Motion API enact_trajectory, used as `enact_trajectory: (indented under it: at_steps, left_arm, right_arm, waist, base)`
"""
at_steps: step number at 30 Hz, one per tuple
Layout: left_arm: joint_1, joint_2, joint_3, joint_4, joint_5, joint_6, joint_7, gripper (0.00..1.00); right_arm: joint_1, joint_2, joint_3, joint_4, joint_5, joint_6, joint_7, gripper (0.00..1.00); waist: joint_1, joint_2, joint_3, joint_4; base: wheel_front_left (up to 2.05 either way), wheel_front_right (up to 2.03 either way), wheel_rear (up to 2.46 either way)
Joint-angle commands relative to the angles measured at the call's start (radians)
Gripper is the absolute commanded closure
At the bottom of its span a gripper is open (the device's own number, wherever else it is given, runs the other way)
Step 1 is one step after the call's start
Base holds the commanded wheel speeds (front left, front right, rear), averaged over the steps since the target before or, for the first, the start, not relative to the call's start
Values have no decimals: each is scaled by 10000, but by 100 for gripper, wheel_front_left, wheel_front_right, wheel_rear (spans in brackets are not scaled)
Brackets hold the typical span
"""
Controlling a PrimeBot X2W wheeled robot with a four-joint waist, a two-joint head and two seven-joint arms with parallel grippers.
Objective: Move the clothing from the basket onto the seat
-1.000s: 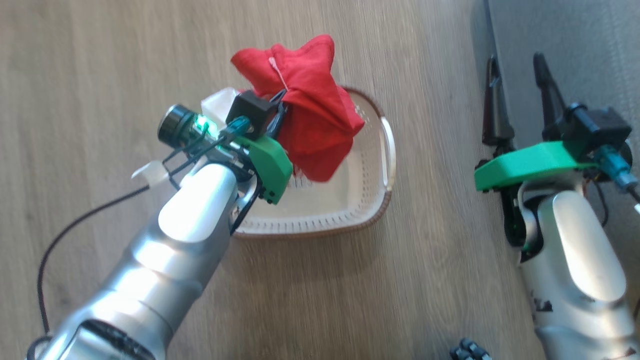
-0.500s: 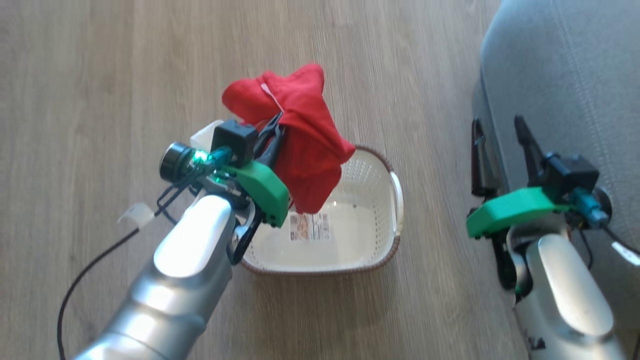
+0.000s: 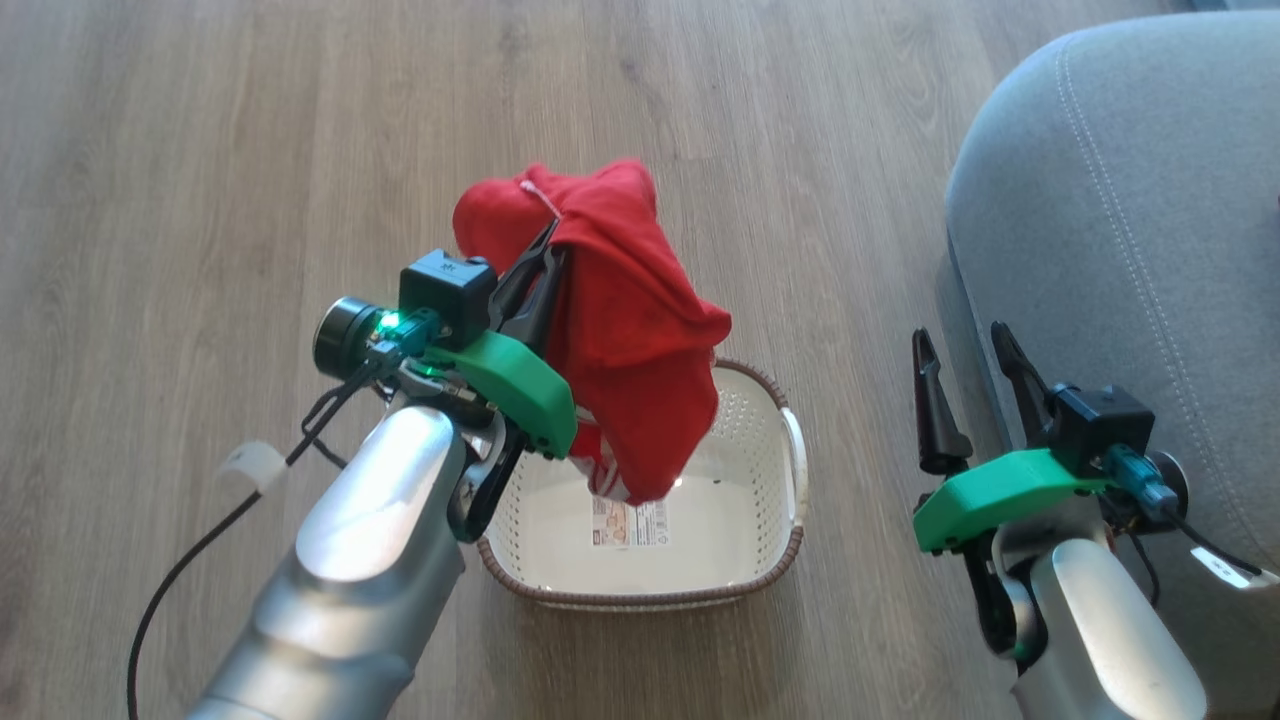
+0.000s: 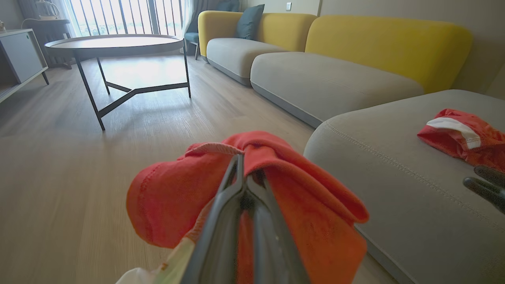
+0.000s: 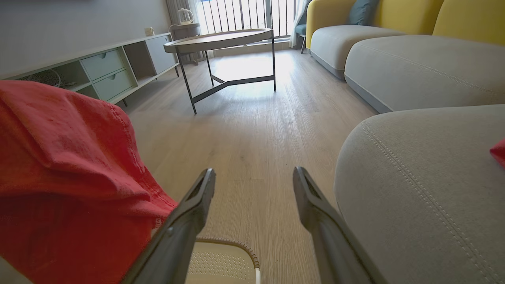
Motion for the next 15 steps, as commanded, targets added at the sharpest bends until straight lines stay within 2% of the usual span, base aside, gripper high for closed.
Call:
enact_trajectory:
  at_steps: [1,15]
  left_arm:
    - [-309,164,385,-511,97,-39,-95,100]
    - [-650,250,345,-1827,-10,-90,136,100]
  right_arm:
    - [-45,89,211,-257,34,69,-49,0]
    - [428,89,253,-170,78,69,-49,0]
  waist:
    - [1,-1,-89,43]
    - [1,-1,-556,147]
  base:
    - [0,0,0]
    - [0,0,0]
